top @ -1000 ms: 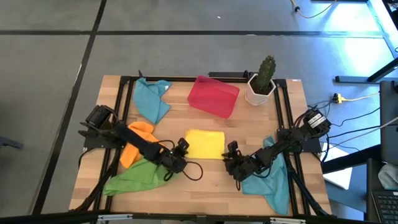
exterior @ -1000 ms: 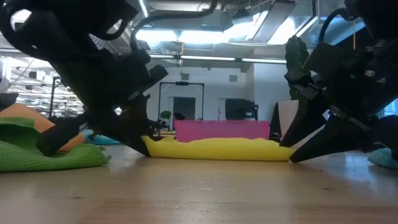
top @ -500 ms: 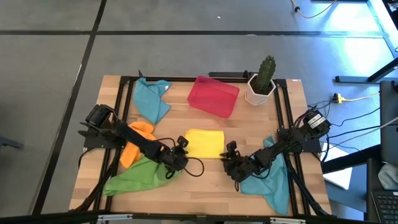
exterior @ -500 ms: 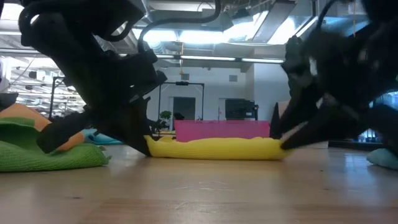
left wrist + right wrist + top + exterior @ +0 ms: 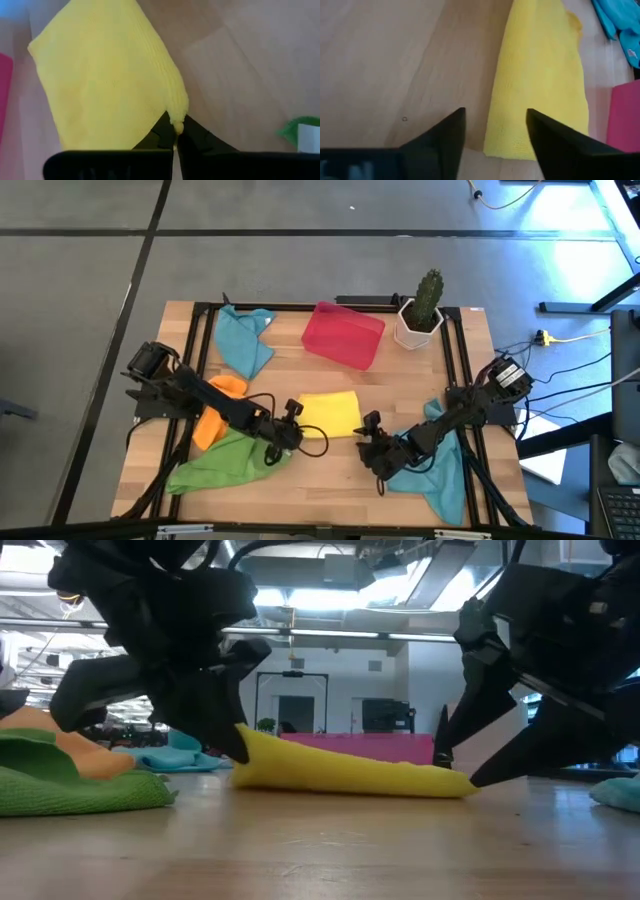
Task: Roll microfiber towels into tight, uniform cylinder then place into a basket
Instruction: Roll the yellow towel
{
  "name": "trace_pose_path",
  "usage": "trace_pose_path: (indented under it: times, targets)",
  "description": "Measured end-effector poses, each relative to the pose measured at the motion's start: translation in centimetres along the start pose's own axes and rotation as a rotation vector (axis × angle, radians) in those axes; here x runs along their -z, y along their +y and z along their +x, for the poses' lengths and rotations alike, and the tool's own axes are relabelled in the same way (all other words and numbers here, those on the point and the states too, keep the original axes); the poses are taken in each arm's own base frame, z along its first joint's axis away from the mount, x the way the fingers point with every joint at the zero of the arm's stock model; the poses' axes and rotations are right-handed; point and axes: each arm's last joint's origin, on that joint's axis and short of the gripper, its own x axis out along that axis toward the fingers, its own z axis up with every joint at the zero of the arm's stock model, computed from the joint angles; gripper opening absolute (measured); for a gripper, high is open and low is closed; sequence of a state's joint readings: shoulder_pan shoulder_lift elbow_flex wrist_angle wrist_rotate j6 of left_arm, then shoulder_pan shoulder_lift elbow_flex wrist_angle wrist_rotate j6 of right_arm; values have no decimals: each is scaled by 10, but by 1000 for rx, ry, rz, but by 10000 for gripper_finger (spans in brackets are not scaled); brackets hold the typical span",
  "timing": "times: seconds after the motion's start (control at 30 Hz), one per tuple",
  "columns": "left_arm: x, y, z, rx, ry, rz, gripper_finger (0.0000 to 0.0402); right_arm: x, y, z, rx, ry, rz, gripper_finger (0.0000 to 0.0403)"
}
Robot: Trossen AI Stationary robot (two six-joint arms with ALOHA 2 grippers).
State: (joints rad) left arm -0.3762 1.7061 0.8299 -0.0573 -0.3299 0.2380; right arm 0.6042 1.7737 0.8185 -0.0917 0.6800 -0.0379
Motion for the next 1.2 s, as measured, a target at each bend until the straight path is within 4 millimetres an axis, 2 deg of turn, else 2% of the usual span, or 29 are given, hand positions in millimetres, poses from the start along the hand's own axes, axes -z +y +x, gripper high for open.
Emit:
trace_pose_path:
  times: [0.13,0.23,0.5,0.87,1.03,1.2]
  targets:
    - [0,2,-1,4,-5,-8,0,0,0,0,0,4,-27,269]
    - [-1,2,-1,9,-11,-11,0,1,2,2,-1,11,-58,277]
    - [-4,6,-3,39,-68,-60,0,8,12,14,41,56,-93,258]
    - [16,-2,1,52,-160,-135,0,11,12,17,87,73,-99,220]
    - [23,-6,2,51,-200,-153,0,12,11,17,103,80,-104,217]
    - [39,-11,2,61,-279,-209,0,12,11,17,104,80,-105,217]
